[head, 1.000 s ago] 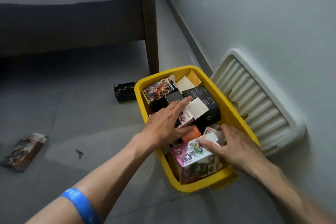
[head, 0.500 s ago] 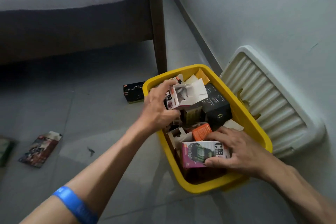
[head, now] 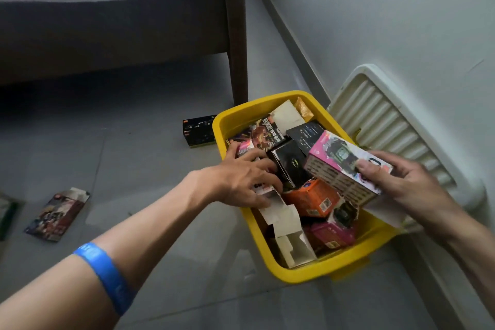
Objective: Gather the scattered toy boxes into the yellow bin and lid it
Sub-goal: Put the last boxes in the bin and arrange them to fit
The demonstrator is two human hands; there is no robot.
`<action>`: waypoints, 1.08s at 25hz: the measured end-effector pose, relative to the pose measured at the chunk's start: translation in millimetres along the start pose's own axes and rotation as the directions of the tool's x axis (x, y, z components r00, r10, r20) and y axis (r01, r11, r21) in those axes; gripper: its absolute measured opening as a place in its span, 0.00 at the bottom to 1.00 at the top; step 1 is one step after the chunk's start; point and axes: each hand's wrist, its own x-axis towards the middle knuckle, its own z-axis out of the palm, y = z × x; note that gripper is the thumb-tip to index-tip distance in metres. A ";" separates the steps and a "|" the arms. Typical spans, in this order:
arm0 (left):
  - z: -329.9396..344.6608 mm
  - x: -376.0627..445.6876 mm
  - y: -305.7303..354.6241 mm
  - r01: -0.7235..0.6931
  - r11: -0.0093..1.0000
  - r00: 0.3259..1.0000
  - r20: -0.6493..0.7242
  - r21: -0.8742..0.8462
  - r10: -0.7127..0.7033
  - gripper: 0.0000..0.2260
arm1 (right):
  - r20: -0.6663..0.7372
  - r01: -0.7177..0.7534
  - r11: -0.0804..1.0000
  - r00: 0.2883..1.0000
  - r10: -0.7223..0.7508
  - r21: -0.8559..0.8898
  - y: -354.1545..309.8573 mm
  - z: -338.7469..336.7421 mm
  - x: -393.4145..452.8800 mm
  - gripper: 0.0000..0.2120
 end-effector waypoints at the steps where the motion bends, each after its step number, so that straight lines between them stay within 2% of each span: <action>1: 1.1 2.2 1.6 0.011 0.999 1.000 -0.019 0.039 -0.010 0.19 | 0.004 -0.005 1.000 1.000 0.005 -0.025 0.1 6.1 1.5 0.19; 4: -4.9 9.1 9.0 0.073 0.997 0.994 -0.078 -0.016 -0.074 0.22 | -0.003 -0.025 0.998 1.000 0.025 -0.049 -1.5 19.3 5.1 0.21; 6: -2.4 7.2 12.7 0.002 0.983 0.990 -0.136 -0.185 -0.028 0.24 | -0.019 -0.063 0.998 0.998 0.064 0.020 -2.4 21.7 5.9 0.21; 8: 10.9 2.7 18.5 -0.043 0.960 0.990 -0.143 -0.277 0.003 0.24 | 0.009 -0.103 0.988 0.995 0.103 0.113 -3.9 24.2 7.6 0.22; 11: 11.0 11.2 11.3 0.140 0.950 0.953 -0.222 -0.281 -0.206 0.25 | 0.032 -0.109 0.979 0.994 0.105 0.171 -8.1 37.1 11.1 0.25; 13: 0.2 17.6 4.1 0.150 0.939 0.933 -0.271 -0.308 -0.237 0.27 | 0.050 -0.092 0.981 0.995 0.084 0.173 -11.8 50.1 11.7 0.26; 15: -0.9 13.1 -3.3 0.049 0.837 0.953 -0.226 -0.546 -0.203 0.32 | 0.069 -0.090 0.974 0.995 0.078 0.207 -17.8 60.7 11.6 0.25; 17: 6.8 2.9 -8.7 -0.039 0.610 0.953 -0.214 -0.791 -0.216 0.31 | 0.046 -0.079 0.967 0.996 0.070 0.241 -27.3 66.7 14.2 0.27; 18: 9.0 -1.2 -8.9 -0.061 0.543 0.945 -0.223 -0.838 -0.238 0.28 | 0.019 -0.060 0.967 0.998 0.057 0.248 -32.4 68.4 17.9 0.28; 19: 8.9 -3.0 -10.3 -0.057 0.542 0.946 -0.219 -0.839 -0.240 0.25 | -0.003 -0.040 0.966 0.999 0.042 0.254 -38.0 70.9 23.6 0.28; 22: 3.3 -0.3 -9.0 0.018 0.751 0.995 -0.065 -0.660 -0.081 0.20 | -0.020 -0.019 0.953 0.999 0.026 0.302 -55.0 86.1 50.3 0.26; 23: 3.0 -0.5 -7.9 0.024 0.754 0.997 -0.039 -0.657 -0.065 0.19 | -0.010 -0.026 0.945 0.999 0.031 0.326 -60.2 94.8 61.2 0.27; 24: 3.3 -2.9 -8.4 0.016 0.714 0.994 -0.064 -0.700 -0.084 0.18 | 0.000 -0.036 0.936 0.999 0.038 0.352 -64.7 104.1 72.7 0.28; 26: 5.8 -13.3 -13.8 -0.056 0.578 0.955 -0.213 -0.814 -0.207 0.14 | 0.021 -0.054 0.909 0.999 0.050 0.412 -70.6 121.1 93.3 0.30; 27: 8.1 -20.8 -19.0 -0.080 0.568 0.900 -0.304 -0.819 -0.313 0.11 | 0.028 -0.061 0.907 0.998 0.054 0.418 -70.1 127.7 101.5 0.32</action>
